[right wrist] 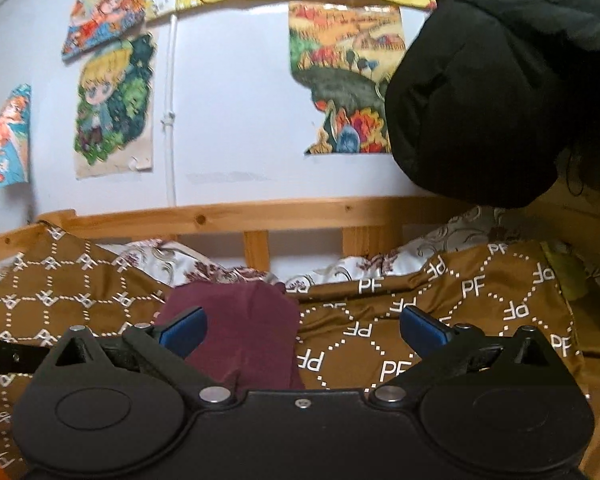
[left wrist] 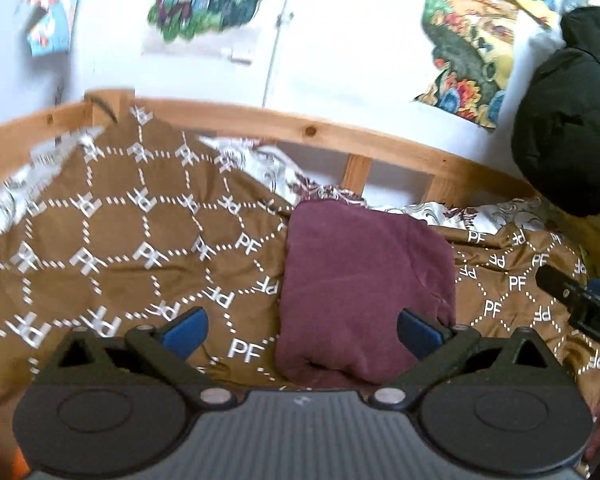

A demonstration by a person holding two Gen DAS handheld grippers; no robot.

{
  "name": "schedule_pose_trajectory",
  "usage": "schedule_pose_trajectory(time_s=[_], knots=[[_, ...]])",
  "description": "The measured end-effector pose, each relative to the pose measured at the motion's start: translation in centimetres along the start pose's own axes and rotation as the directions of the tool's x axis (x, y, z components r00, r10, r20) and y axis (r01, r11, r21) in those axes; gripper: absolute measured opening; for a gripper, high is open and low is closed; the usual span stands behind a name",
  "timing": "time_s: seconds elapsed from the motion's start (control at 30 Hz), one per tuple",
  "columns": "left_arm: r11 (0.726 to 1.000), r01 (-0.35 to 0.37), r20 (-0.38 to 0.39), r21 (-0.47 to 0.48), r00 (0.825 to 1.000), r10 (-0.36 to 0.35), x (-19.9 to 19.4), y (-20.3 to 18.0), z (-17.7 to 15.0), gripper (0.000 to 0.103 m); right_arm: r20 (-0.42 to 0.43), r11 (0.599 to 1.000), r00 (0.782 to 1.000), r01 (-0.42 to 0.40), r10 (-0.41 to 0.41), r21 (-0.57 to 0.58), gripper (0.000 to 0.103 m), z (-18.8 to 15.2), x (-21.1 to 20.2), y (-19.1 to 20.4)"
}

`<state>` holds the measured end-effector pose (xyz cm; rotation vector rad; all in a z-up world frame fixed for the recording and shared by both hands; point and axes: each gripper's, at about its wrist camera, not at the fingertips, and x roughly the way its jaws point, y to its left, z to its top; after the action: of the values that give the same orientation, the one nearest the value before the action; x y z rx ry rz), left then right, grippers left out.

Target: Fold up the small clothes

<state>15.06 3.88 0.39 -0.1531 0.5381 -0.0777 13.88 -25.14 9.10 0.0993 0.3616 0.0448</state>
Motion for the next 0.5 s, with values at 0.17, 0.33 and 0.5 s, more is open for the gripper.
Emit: schedule_pose_trajectory(time_s=[0.17, 0.33, 0.5], knots=[[0.993, -0.019, 0.045, 0.117, 0.999, 0.014, -3.5, -0.4, -0.9, 0.102, 0.039, 1.0, 0.999, -0.03, 0.03, -0.009, 0.102, 0.0, -3.5, 0.6], [0.986, -0.019, 0.049, 0.164, 0.999, 0.011, -6.6, -0.5, -2.3, 0.102, 0.053, 0.999, 0.998, -0.042, 0.042, 0.002, 0.102, -1.0, -7.0, 1.1], [0.983, 0.005, 0.016, 0.181, 1.0, -0.008, -8.8, -0.3, -4.7, 0.102, 0.017, 0.999, 0.999, -0.052, 0.052, 0.006, 0.102, -2.7, -10.3, 1.3]])
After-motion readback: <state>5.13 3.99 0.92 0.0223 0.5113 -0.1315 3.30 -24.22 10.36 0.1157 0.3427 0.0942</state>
